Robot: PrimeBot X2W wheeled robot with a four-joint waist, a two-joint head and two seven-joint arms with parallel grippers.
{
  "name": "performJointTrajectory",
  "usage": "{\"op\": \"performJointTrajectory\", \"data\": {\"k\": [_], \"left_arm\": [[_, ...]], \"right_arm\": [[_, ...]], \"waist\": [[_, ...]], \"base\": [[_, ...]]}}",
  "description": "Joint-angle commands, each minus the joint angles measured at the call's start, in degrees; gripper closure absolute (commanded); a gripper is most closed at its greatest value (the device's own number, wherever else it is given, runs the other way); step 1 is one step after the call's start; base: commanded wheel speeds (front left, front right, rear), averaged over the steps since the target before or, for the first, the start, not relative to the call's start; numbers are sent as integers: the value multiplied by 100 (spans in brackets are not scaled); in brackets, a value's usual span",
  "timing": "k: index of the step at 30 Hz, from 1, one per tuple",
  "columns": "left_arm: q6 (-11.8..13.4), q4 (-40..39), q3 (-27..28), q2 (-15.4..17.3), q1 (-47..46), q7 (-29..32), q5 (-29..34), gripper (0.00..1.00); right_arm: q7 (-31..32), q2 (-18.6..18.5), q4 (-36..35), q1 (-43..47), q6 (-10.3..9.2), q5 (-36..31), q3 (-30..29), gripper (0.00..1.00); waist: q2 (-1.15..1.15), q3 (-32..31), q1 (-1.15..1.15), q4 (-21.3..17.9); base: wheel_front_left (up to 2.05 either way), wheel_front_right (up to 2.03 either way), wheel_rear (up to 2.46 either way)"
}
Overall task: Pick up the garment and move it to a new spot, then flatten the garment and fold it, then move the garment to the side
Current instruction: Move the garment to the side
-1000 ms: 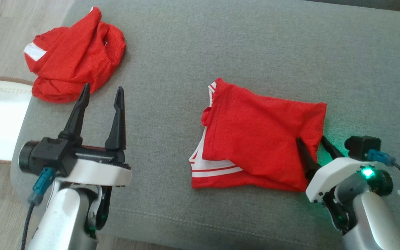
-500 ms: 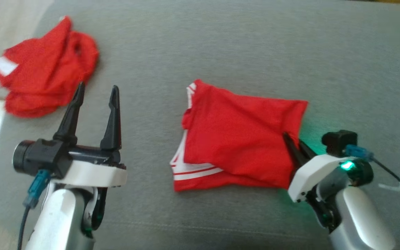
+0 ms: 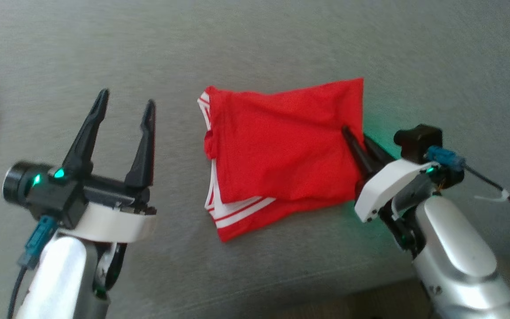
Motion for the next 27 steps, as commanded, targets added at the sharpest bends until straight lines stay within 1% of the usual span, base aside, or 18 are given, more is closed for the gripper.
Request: {"op": "performJointTrajectory", "data": {"k": [1, 9, 11, 12, 14, 17, 18, 22, 27], "left_arm": [[-48, -309, 126, 178, -337, 65, 95, 0], [-205, -713, -15, 402, -589, 397, 217, 0], [-223, -802, -18, 460, -628, 471, 238, 0], [-242, -869, -13, 515, -665, 527, 248, 0], [-257, -927, -21, 554, -700, 577, 256, 0], [-274, -994, -51, 588, -744, 629, 269, 0], [-274, -994, -51, 588, -744, 629, 269, 0], [-291, -1032, -111, 596, -826, 657, 287, 0], [-318, -1063, -151, 627, -931, 657, 287, 0]], "right_arm": [[-164, -75, -103, -256, -4, 70, 112, 100], [-483, -471, 71, -841, -4, 100, -136, 100], [-542, -578, 80, -1044, -4, 125, -293, 100], [-579, -698, 81, -1260, -4, 129, -465, 100], [-556, -814, 60, -1453, -4, 125, -598, 100], [-446, -1008, 19, -1685, -4, 84, -775, 100], [-446, -1008, 19, -1685, -4, 84, -775, 100], [-293, -1256, -111, -1881, -4, 34, -972, 100], [-19, -1435, -316, -1975, -4, -120, -1228, 100]], "waist": [[0, 475, 0, -565], [0, 1012, 0, -1165], [0, 1123, 0, -1295], [0, 1212, 0, -1404], [0, 1288, 0, -1486], [0, 1377, 0, -1562], [0, 1377, 0, -1562], [0, 1473, 0, -1582], [0, 1585, 0, -1568]], "base": [[0, 0, 0], [0, 0, 0], [0, 0, 0], [0, 0, 0], [0, 0, 0], [0, 0, 0], [0, 0, 0], [0, 0, 0], [0, 0, 0]]}}
